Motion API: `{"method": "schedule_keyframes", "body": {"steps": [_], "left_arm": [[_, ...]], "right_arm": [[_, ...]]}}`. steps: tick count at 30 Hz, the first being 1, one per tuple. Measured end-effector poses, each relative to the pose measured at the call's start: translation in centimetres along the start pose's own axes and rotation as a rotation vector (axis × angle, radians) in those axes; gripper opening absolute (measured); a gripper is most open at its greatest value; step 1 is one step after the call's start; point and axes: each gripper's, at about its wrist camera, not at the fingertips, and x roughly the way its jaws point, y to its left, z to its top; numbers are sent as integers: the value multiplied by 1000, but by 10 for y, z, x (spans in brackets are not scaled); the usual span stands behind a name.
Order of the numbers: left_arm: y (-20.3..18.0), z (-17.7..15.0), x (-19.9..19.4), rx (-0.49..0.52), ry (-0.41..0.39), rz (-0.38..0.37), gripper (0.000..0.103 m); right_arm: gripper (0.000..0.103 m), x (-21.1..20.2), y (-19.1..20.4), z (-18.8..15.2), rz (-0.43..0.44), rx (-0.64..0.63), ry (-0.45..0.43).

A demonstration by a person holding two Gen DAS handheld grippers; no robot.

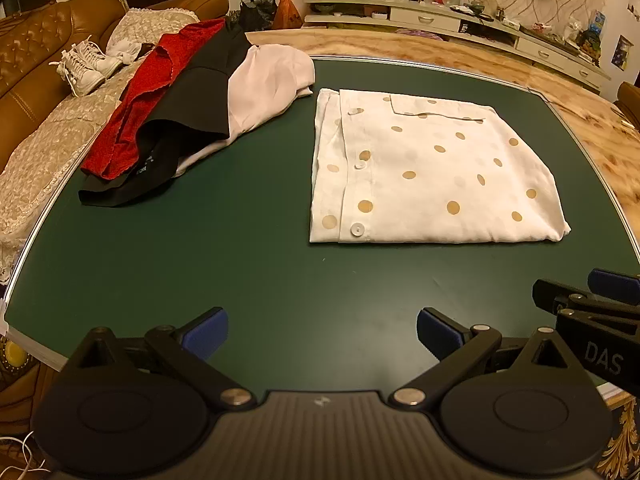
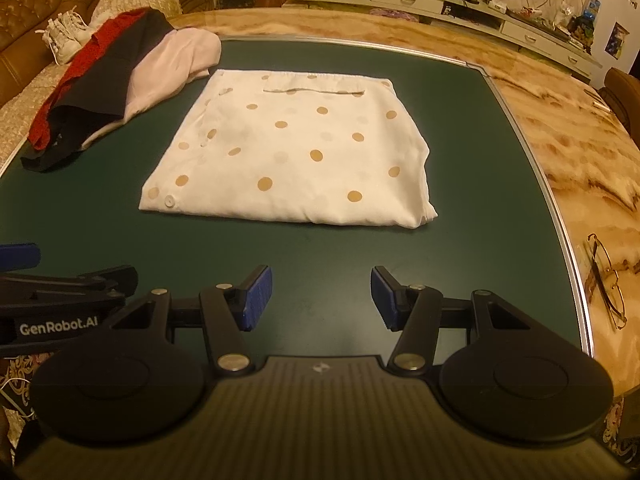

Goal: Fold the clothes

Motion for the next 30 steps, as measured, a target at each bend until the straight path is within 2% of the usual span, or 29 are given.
{"method": "schedule_keyframes", "body": {"steps": [7, 12, 14, 17, 18, 21, 26, 27, 30], "left_arm": [[0, -3, -2, 3, -9, -11, 103], [2, -5, -5, 2, -20, -29, 103], [2, -6, -5, 3, -24, -33, 103], [5, -5, -4, -2, -27, -39, 103], [7, -5, -4, -7, -26, -30, 103], [17, -4, -2, -21, -25, -30, 103], [44, 2, 5, -53, -21, -32, 103], [51, 5, 6, -65, -18, -41, 103], [69, 13, 10, -100, -13, -59, 103]], "right_arm": [[62, -9, 1, -2, -16, -7, -56], [62, -22, -2, -7, -30, -6, -148], [62, -31, -3, -10, -11, -9, -212], [62, -37, -1, -18, 111, -57, -276], [62, -34, 1, -19, 131, -81, -267], [62, -20, 10, -11, 106, -144, -177], [62, -3, 16, 3, 194, -194, -181], [62, 2, 19, 5, 216, -234, -184], [62, 14, 43, 5, 192, -412, -239]]}}
